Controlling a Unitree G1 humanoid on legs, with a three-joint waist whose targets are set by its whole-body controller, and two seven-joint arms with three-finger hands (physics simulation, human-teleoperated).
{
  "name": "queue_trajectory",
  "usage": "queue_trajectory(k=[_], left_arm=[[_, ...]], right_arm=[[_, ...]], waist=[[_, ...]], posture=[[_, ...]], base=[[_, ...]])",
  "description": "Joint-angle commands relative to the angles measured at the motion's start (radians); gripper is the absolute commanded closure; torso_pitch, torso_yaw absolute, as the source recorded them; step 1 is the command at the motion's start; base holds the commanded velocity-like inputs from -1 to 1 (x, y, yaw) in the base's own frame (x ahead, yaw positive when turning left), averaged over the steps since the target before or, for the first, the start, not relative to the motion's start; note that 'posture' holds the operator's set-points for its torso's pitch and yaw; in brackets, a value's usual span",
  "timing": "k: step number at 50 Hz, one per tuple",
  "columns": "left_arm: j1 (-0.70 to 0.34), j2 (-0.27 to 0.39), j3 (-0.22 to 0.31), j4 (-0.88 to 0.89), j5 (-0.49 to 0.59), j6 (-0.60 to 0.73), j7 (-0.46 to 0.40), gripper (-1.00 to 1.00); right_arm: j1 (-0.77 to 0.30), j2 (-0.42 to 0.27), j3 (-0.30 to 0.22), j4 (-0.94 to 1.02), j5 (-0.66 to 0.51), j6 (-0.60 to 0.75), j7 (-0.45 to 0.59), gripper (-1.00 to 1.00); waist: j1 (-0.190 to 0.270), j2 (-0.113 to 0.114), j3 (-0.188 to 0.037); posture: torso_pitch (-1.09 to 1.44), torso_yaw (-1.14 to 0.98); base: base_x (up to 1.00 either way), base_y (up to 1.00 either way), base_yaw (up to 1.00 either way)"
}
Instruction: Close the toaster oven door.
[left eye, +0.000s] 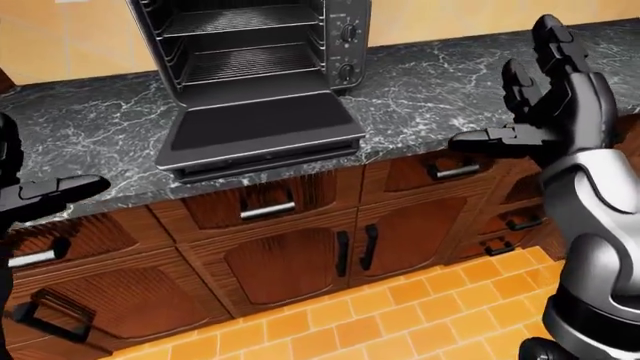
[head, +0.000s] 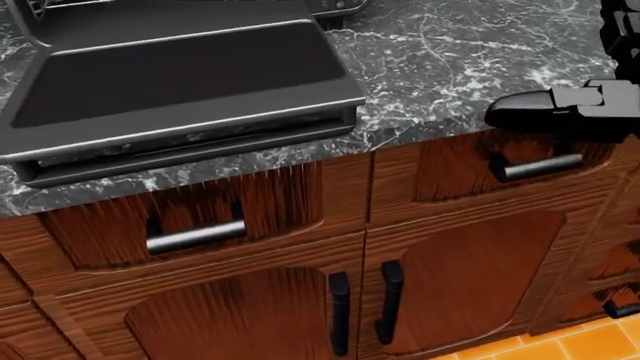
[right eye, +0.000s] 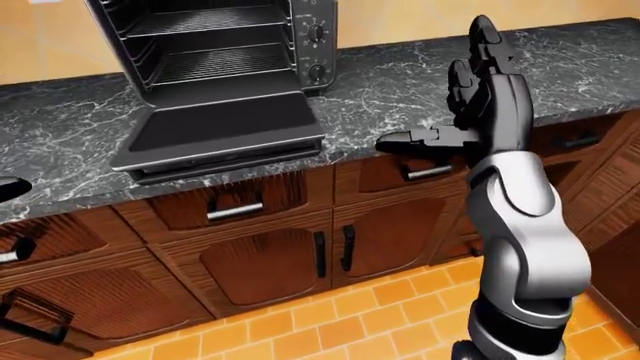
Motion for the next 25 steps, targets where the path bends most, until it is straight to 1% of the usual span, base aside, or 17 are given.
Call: queue_trajectory(k=[1,3,4,5,6,7,8,11,14,15,17,18,19,21,23,24,25], left_arm=[[-0.017,0.024,0.022,-0.026,0.0,-0.034,0.004,-1.0],[-0.017,0.026,0.021,-0.02,0.002,-0.038,0.004,-1.0],[-0.017,0.027,0.022,-0.021,0.001,-0.036,0.005,-1.0],[-0.017,0.027,0.023,-0.022,-0.001,-0.036,0.005,-1.0],[-0.017,0.028,0.024,-0.022,-0.002,-0.035,0.006,-1.0],[-0.017,0.029,0.025,-0.022,-0.003,-0.035,0.006,-1.0],[-0.017,0.029,0.024,-0.022,-0.004,-0.034,0.006,-1.0],[-0.017,0.028,0.022,-0.018,0.0,-0.039,0.008,-1.0],[-0.017,0.03,0.022,-0.018,-0.002,-0.038,0.009,-1.0],[-0.017,0.03,0.022,-0.018,-0.002,-0.039,0.008,-1.0],[-0.017,0.03,0.021,-0.019,-0.001,-0.039,0.009,-1.0],[-0.017,0.03,0.021,-0.018,0.0,-0.04,0.009,-1.0],[-0.018,0.031,0.023,-0.019,-0.002,-0.038,0.01,-1.0],[-0.018,0.031,0.022,-0.02,-0.001,-0.039,0.01,-1.0],[-0.017,0.032,0.023,-0.02,-0.001,-0.039,0.009,-1.0],[-0.017,0.032,0.023,-0.021,-0.001,-0.038,0.009,-1.0],[-0.017,0.032,0.022,-0.022,-0.001,-0.038,0.01,-1.0]], right_arm=[[-0.024,-0.007,-0.002,-0.031,0.009,-0.029,0.005,-1.0],[-0.022,-0.007,-0.002,-0.034,0.012,-0.026,0.005,-1.0],[-0.022,-0.007,-0.002,-0.035,0.012,-0.026,0.005,-1.0],[-0.022,-0.007,-0.002,-0.035,0.012,-0.026,0.005,-1.0],[-0.022,-0.006,-0.001,-0.037,0.013,-0.024,0.005,-1.0],[-0.023,-0.007,-0.002,-0.035,0.013,-0.025,0.004,-1.0],[-0.023,-0.007,-0.002,-0.035,0.013,-0.025,0.004,-1.0],[-0.017,-0.006,-0.001,-0.033,0.01,-0.031,0.006,-1.0],[-0.023,-0.007,-0.003,-0.033,0.013,-0.026,0.005,-1.0],[-0.022,-0.007,-0.003,-0.034,0.014,-0.026,0.005,-1.0],[-0.018,-0.007,-0.003,-0.033,0.013,-0.03,0.006,-1.0],[-0.018,-0.007,-0.004,-0.033,0.013,-0.03,0.006,-1.0],[-0.019,-0.007,-0.005,-0.033,0.015,-0.03,0.006,-1.0],[-0.016,-0.006,-0.004,-0.035,0.015,-0.031,0.006,-1.0],[-0.017,-0.007,-0.003,-0.034,0.014,-0.031,0.005,-1.0],[-0.019,-0.007,-0.003,-0.034,0.015,-0.03,0.005,-1.0],[-0.02,-0.007,-0.003,-0.034,0.016,-0.029,0.005,-1.0]], waist=[[0.003,0.003,-0.011],[-0.002,0.03,-0.01],[-0.004,0.052,-0.015],[-0.007,0.086,-0.025],[-0.012,0.096,-0.041],[0.003,0.077,-0.024],[-0.001,0.085,-0.015],[0.006,0.054,-0.019],[0.011,0.023,-0.011],[0.013,0.012,-0.012],[0.017,-0.023,-0.015],[0.018,-0.051,-0.024],[0.012,-0.025,-0.019],[0.009,-0.033,-0.018],[0.004,-0.024,-0.024],[0.005,-0.016,-0.025],[0.004,-0.006,-0.019]], posture=[[0.0,0.0],[0.0,0.0],[0.0,0.0],[0.0,0.0],[0.0,0.0],[0.0,0.0],[0.0,0.0],[0.0,0.0],[0.0,0.0],[0.0,0.0],[0.0,0.0],[0.0,0.0],[0.0,0.0],[0.0,0.0],[0.0,0.0],[0.0,0.0],[0.0,0.0]], base=[[0.16,0.13,0.0],[0.17,0.14,0.0],[0.17,0.14,0.0],[0.16,0.15,0.0],[0.17,0.17,0.0],[0.16,0.17,0.0],[0.16,0.17,0.0],[0.17,0.18,0.0],[0.16,0.18,0.0],[0.16,0.18,0.0],[0.17,0.17,0.0],[0.17,0.16,0.0],[0.17,0.14,0.0],[0.18,0.09,0.0],[0.17,0.09,0.0],[0.17,0.09,0.0],[0.16,0.09,0.0]])
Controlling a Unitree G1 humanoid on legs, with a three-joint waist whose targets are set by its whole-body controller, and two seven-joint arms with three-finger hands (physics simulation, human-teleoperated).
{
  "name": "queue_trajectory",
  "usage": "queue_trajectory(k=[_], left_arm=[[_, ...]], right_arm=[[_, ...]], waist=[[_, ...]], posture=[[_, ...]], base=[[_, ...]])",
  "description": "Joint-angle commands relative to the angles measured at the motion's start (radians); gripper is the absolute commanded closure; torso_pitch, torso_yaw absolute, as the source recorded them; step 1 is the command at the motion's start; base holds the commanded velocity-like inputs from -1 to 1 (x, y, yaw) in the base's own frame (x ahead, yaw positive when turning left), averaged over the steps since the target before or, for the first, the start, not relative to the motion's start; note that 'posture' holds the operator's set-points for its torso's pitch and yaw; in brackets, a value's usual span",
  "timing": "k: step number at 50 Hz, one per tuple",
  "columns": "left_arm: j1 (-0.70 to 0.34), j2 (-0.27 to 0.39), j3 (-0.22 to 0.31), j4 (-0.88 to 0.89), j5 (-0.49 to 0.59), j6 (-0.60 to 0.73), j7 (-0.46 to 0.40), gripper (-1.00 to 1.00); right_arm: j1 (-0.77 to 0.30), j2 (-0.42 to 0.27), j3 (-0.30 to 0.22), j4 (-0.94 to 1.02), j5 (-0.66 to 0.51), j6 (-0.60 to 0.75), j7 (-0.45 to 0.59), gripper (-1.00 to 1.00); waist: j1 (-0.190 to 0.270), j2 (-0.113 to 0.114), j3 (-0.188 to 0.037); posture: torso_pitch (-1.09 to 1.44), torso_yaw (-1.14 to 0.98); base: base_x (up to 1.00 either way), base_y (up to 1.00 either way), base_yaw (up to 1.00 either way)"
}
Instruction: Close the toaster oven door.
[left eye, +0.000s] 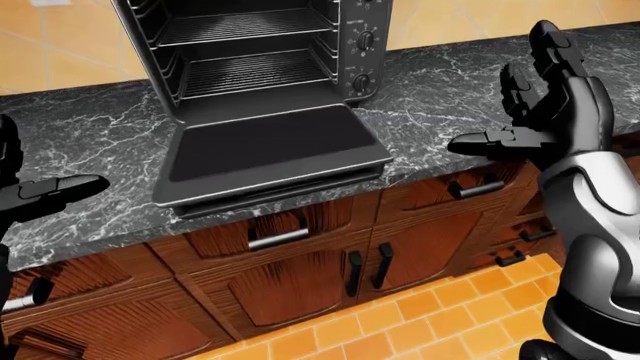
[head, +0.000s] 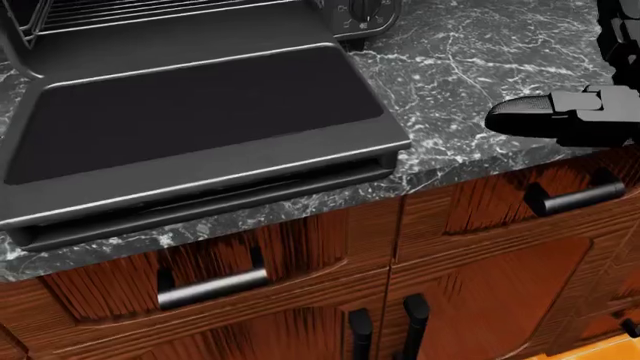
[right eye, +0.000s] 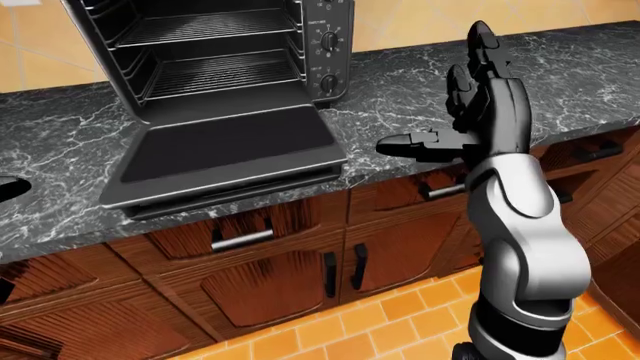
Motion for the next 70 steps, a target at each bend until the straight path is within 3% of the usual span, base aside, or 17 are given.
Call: queue_trajectory(k=[1,3,5,6,8,14,18,27,29,31,40,44,53,57,58,63,70], left_arm=[[-0.019,0.026,0.025,-0.032,0.002,-0.033,0.006,-1.0],[-0.021,0.027,0.025,-0.033,0.001,-0.03,0.007,-1.0],[-0.022,0.028,0.026,-0.033,-0.001,-0.029,0.007,-1.0],[-0.023,0.028,0.025,-0.032,-0.001,-0.029,0.008,-1.0],[-0.023,0.029,0.027,-0.032,-0.003,-0.028,0.009,-1.0],[-0.018,0.032,0.038,-0.034,-0.014,-0.021,0.012,-1.0],[-0.018,0.035,0.036,-0.031,-0.012,-0.026,0.01,-1.0],[-0.022,0.05,0.047,-0.022,-0.024,-0.024,0.015,-1.0],[-0.021,0.05,0.045,-0.023,-0.025,-0.024,0.017,-1.0],[-0.019,0.049,0.044,-0.026,-0.024,-0.025,0.017,-1.0],[-0.024,0.055,0.049,-0.027,-0.028,-0.017,0.021,-1.0],[-0.026,0.058,0.049,-0.026,-0.031,-0.015,0.023,-1.0],[-0.026,0.064,0.051,-0.022,-0.034,-0.017,0.025,-1.0],[-0.025,0.065,0.053,-0.022,-0.034,-0.019,0.025,-1.0],[-0.025,0.065,0.053,-0.023,-0.036,-0.017,0.025,-1.0],[-0.025,0.067,0.054,-0.023,-0.036,-0.017,0.026,-1.0],[-0.022,0.067,0.055,-0.025,-0.031,-0.021,0.022,-1.0]], right_arm=[[-0.031,-0.009,-0.001,-0.036,0.008,-0.034,0.006,-1.0],[-0.034,-0.011,-0.002,-0.032,0.008,-0.034,0.006,-1.0],[-0.038,-0.013,-0.001,-0.034,0.011,-0.03,0.005,-1.0],[-0.04,-0.013,-0.001,-0.034,0.011,-0.029,0.004,-1.0],[-0.036,-0.012,-0.002,-0.039,0.013,-0.027,0.004,-1.0],[-0.048,-0.021,-0.009,-0.051,0.025,-0.01,-0.002,-1.0],[-0.062,-0.033,-0.013,-0.033,0.029,-0.013,-0.003,-1.0],[-0.076,-0.06,-0.023,0.016,0.042,-0.037,-0.006,-1.0],[-0.079,-0.066,-0.028,0.021,0.047,-0.038,-0.007,-1.0],[-0.073,-0.07,-0.032,0.019,0.051,-0.04,-0.009,-1.0],[-0.082,-0.084,-0.036,0.018,0.069,-0.031,-0.02,-1.0],[-0.088,-0.09,-0.035,0.019,0.073,-0.028,-0.024,-1.0],[-0.093,-0.104,-0.041,0.037,0.078,-0.035,-0.026,-1.0],[-0.097,-0.115,-0.045,0.059,0.075,-0.043,-0.025,-1.0],[-0.1,-0.117,-0.047,0.065,0.073,-0.047,-0.028,-1.0],[-0.113,-0.135,-0.05,0.095,0.082,-0.047,-0.03,-1.0],[-0.138,-0.137,-0.015,0.179,-0.09,-0.151,-0.035,-1.0]], waist=[[0.003,0.007,-0.013],[-0.002,0.038,-0.008],[-0.003,0.106,-0.028],[0.008,0.071,-0.02],[0.009,0.083,-0.014],[0.017,0.027,-0.012],[0.023,-0.05,-0.026],[0.005,0.005,-0.01],[0.0,0.036,-0.008],[-0.005,0.1,-0.027],[0.016,0.027,-0.011],[0.023,-0.047,-0.02],[0.006,0.003,-0.008],[-0.007,0.088,-0.018],[-0.004,0.051,-0.004],[0.009,0.01,-0.001],[0.017,0.014,-0.006]], posture=[[0.0,0.0],[0.0,0.0],[0.0,0.0],[0.0,0.0],[0.0,0.0],[0.0,0.0],[0.0,0.0],[0.0,0.0],[0.0,0.0],[0.0,0.0],[0.0,0.0],[0.0,0.0],[0.0,0.0],[0.0,0.0],[0.0,0.0],[0.0,0.0],[0.0,0.0]], base=[[0.17,0.09,0.0],[0.16,0.09,0.0],[0.17,0.09,0.0],[0.16,0.09,0.0],[0.16,0.09,0.0],[0.16,0.09,0.0],[0.16,0.09,0.0],[0.16,0.1,0.0],[0.16,0.09,0.0],[0.17,0.1,0.0],[0.17,0.09,0.0],[0.17,0.09,0.0],[0.16,0.09,0.0],[0.08,0.01,0.0],[0.0,0.0,0.0],[0.0,0.0,0.0],[0.0,0.0,0.0]])
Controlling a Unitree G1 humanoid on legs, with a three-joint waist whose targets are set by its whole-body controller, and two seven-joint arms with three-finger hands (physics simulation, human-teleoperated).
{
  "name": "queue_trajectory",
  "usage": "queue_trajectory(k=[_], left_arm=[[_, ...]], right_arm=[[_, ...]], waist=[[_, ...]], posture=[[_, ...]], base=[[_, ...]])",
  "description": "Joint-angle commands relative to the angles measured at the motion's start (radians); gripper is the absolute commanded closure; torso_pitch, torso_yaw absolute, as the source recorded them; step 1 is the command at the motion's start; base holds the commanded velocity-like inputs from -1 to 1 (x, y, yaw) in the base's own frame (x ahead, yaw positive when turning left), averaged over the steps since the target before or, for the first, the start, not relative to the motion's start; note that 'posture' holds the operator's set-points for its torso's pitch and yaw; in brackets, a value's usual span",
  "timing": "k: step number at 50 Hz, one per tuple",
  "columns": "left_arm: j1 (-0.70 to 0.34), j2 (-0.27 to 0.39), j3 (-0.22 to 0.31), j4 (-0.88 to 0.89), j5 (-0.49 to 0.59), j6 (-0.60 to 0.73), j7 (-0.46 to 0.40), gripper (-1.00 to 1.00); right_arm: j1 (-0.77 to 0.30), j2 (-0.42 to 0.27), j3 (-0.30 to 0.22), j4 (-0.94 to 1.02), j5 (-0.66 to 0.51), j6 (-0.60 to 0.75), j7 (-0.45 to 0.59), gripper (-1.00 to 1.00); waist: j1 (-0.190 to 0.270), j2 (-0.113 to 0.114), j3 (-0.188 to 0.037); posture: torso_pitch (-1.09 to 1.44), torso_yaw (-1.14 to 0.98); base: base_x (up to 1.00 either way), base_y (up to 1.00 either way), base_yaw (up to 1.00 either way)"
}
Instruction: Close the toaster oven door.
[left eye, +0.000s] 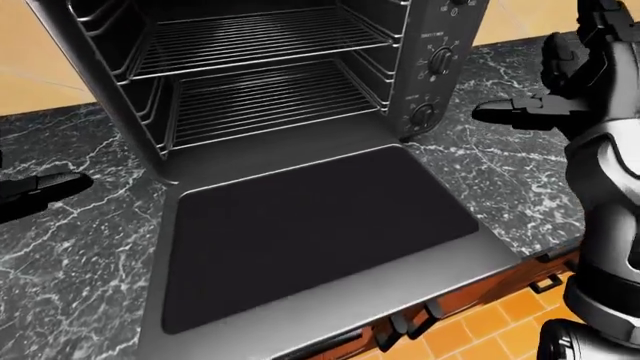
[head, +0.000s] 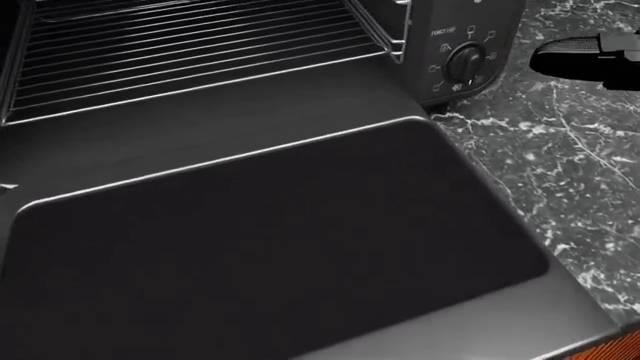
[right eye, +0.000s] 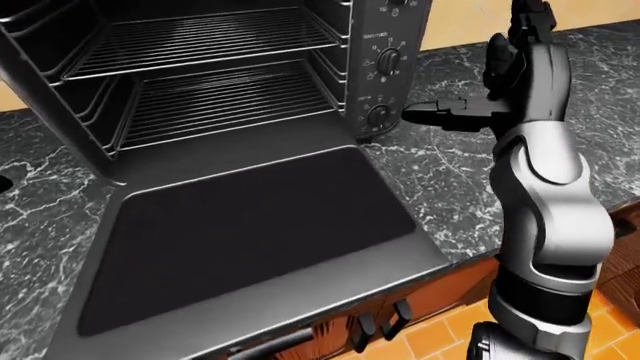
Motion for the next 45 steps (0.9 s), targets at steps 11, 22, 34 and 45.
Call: queue_trajectory(k=[11,22,34,45], left_arm=[[-0.03,0.032,0.029,-0.034,-0.001,-0.028,-0.006,-1.0],[-0.032,0.05,0.05,-0.002,0.014,-0.055,0.016,-1.0],[0.003,0.06,0.091,0.039,0.027,-0.067,-0.02,-1.0],[0.004,0.075,0.111,0.045,0.003,-0.051,-0.008,-1.0]], right_arm=[[-0.045,-0.041,-0.06,0.082,-0.051,-0.064,-0.039,-1.0],[-0.048,-0.103,-0.045,0.145,-0.066,-0.142,0.006,-1.0],[-0.07,-0.122,-0.059,0.155,-0.08,-0.106,0.108,-1.0],[-0.032,-0.113,-0.046,0.193,-0.122,-0.163,0.197,-1.0]], waist=[[-0.009,0.01,-0.027],[-0.013,0.01,-0.025],[-0.013,0.006,-0.028],[-0.014,0.004,-0.031]], posture=[[0.0,0.0],[0.0,0.0],[0.0,0.0],[0.0,0.0]], base=[[0.0,0.0,0.0],[0.0,0.0,0.0],[0.0,0.0,0.0],[0.0,0.0,0.0]])
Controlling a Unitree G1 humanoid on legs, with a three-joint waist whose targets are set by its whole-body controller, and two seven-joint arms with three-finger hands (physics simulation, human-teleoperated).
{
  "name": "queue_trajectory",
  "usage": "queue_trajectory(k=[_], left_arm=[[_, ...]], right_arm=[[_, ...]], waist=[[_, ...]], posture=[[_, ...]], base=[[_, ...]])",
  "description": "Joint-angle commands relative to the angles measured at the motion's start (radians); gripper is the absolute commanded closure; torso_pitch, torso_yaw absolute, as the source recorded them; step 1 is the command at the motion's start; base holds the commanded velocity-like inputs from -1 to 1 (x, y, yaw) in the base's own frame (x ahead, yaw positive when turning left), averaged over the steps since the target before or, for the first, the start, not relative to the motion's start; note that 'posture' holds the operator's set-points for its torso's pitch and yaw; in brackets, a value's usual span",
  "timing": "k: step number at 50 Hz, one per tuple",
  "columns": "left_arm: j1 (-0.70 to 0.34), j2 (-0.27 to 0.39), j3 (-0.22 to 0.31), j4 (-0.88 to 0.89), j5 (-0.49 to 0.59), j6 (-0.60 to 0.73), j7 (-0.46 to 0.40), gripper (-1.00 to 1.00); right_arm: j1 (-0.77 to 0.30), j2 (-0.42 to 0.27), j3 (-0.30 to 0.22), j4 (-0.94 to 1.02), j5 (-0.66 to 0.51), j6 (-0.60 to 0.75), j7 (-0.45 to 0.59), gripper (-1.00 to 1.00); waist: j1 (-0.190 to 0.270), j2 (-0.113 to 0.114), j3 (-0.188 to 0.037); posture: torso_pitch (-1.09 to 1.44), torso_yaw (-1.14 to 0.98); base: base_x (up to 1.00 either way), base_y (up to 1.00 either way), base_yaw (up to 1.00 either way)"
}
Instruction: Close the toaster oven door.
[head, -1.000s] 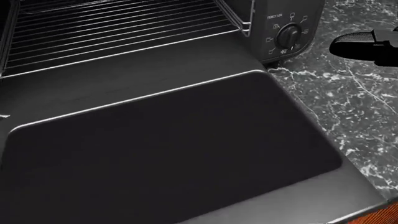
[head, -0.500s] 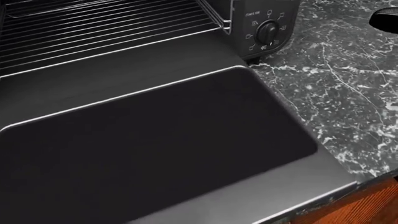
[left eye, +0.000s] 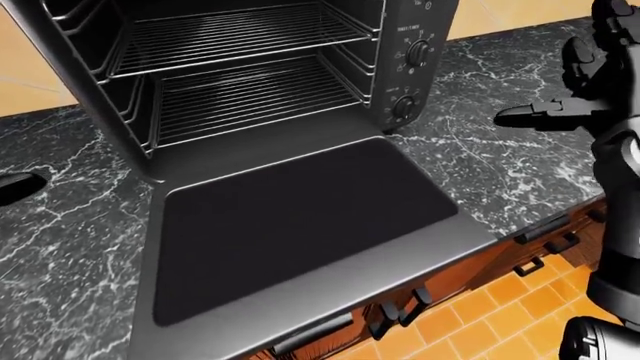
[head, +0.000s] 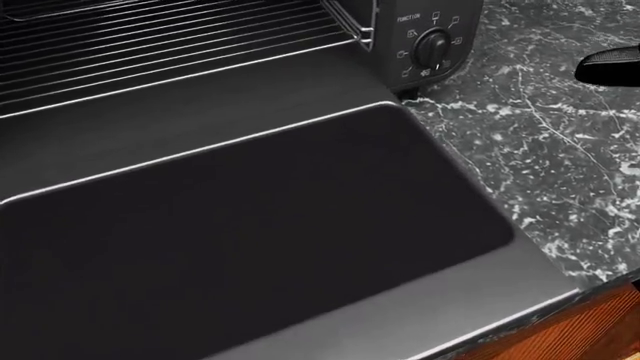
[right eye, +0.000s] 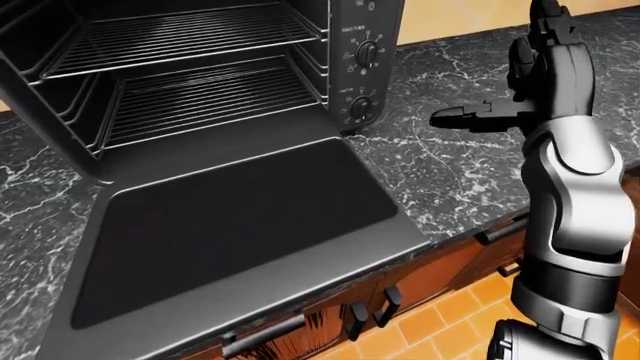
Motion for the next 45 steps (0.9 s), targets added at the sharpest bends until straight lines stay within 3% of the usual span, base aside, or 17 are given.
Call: queue_trajectory(k=[1,12,19,45], left_arm=[[-0.016,0.03,0.02,-0.032,-0.011,-0.019,0.001,-1.0],[-0.005,0.035,0.042,-0.054,-0.024,-0.001,-0.002,-1.0],[-0.007,0.041,0.046,-0.053,-0.032,0.007,0.001,-1.0],[-0.008,0.06,0.056,-0.044,-0.048,0.015,0.007,-1.0]], right_arm=[[-0.019,-0.017,-0.016,-0.012,-0.025,-0.052,0.029,-1.0],[-0.022,-0.035,-0.026,0.058,-0.065,-0.113,0.088,-1.0],[0.046,-0.032,-0.046,-0.014,-0.064,-0.109,0.157,-1.0],[0.129,-0.016,-0.075,-0.14,-0.105,-0.128,0.29,-1.0]], waist=[[-0.001,0.006,-0.02],[-0.002,0.01,-0.021],[-0.001,0.008,-0.02],[-0.005,0.008,-0.017]], posture=[[0.0,0.0],[0.0,0.0],[0.0,0.0],[0.0,0.0]], base=[[0.0,0.0,0.0],[0.0,0.0,0.0],[0.0,0.0,0.0],[0.0,0.0,0.0]])
